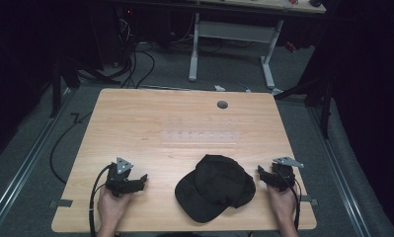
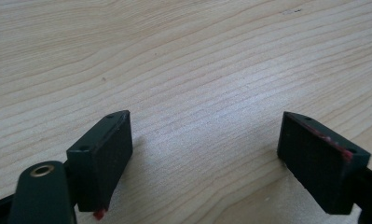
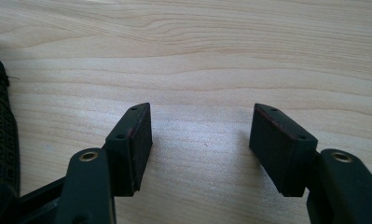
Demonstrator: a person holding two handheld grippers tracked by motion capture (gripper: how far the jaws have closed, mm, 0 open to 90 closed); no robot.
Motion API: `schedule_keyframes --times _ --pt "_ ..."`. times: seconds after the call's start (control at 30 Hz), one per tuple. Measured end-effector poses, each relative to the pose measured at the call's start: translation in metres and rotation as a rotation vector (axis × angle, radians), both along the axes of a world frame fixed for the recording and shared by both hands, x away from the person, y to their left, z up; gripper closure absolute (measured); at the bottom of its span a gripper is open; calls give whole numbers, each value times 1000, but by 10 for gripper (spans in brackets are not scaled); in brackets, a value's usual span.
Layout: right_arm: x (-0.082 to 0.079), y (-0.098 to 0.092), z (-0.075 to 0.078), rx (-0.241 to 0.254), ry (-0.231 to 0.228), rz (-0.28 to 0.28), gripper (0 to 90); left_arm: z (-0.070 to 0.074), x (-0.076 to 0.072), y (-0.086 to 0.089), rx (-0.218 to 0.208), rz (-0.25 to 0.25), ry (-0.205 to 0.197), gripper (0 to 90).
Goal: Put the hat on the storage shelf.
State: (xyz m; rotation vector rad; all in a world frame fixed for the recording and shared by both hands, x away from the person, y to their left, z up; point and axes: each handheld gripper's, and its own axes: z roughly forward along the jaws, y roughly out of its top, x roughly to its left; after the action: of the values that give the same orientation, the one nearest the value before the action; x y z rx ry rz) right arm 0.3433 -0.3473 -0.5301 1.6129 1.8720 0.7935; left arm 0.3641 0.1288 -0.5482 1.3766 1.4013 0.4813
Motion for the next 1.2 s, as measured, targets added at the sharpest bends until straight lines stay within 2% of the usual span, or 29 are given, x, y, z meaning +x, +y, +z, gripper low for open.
schedule_keyframes --times 0.6,0.8,0.87,0.97,1.07,1.2 --pt "-1 1 0 3 2 7 396 0 0 0 -9 4 0 188" --pt "-2 1 1 7 3 12 437 0 0 0 -9 4 0 188" --pt "-4 1 3 49 1 15 460 0 0 0 -9 4 0 188" --pt "-6 0 6 65 -16 26 466 0 0 0 -9 4 0 188" --pt "-12 1 12 108 -32 44 473 0 0 0 -9 5 0 188" --pt "-19 0 18 138 -49 65 475 0 0 0 -9 5 0 188"
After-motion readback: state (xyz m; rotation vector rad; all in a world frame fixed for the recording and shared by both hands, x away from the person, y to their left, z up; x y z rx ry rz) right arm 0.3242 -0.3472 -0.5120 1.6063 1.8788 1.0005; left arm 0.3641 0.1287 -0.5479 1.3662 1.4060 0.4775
